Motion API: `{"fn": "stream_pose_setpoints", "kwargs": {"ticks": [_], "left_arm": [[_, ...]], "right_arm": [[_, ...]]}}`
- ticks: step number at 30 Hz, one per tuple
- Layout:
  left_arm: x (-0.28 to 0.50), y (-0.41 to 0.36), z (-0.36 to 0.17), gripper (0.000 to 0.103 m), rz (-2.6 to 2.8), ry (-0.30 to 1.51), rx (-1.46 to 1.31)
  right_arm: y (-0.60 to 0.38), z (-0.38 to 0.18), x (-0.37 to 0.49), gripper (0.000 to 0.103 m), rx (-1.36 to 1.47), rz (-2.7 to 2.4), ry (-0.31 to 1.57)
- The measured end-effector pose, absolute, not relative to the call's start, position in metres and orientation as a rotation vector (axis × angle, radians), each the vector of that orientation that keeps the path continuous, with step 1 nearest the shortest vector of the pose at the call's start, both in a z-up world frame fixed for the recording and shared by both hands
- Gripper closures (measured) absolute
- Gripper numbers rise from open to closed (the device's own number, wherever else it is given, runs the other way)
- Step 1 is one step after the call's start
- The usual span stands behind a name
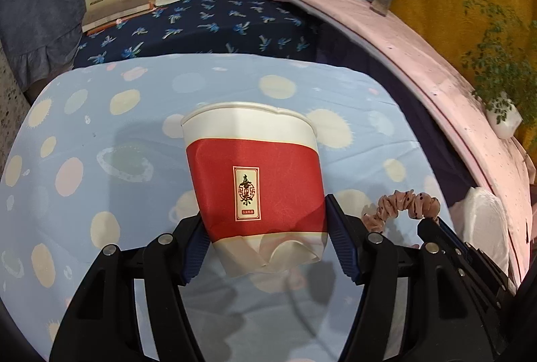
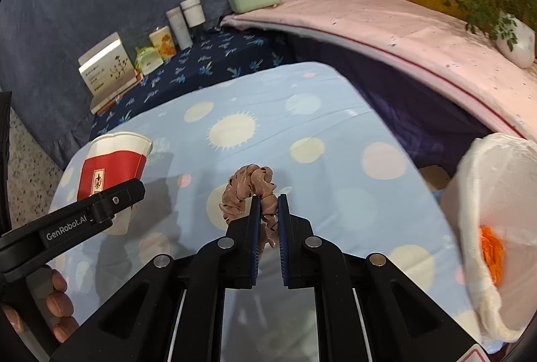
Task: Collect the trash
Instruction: 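Grasp the red paper cup with the left tool while the right tool grasps the pink scrunchie, then carry the red cup and pink scrunchie to the wastebasket and release both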
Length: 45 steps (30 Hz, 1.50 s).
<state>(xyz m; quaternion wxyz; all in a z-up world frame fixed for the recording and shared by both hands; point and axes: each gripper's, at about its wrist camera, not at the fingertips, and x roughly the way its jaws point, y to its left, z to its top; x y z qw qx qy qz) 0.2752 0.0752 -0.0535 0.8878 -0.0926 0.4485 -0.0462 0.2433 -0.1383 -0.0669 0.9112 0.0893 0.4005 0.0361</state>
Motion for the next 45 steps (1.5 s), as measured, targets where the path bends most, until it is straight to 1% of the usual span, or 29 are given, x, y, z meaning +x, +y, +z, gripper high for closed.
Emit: {"fn": "stream_pose_setpoints", "kwargs": {"ticks": [10,19,31,45], "left_arm": [[0.238,0.004,-0.016,0.042,-0.201,0.885,-0.127],[0.208,-0.073,0.009,0.042,-0.308,0.849,-0.044],[0.177,-0.171,0.013,0.042,-0.467,0.84,0.071],[0.169,-0.23,0.008,0.041,-0.548,0.845,0.137]], "right_arm": [[-0.204,-0.026,0.196,0.094,0.237,-0.007,0.729],[-0.277,-0.005,0.152,0.094,0.297,-0.107,0.66],[-0.361,-0.01,0.102,0.094,0.381,-0.237,0.627],[-0.41,-0.02,0.082,0.094,0.436,-0.309,0.616]]}}
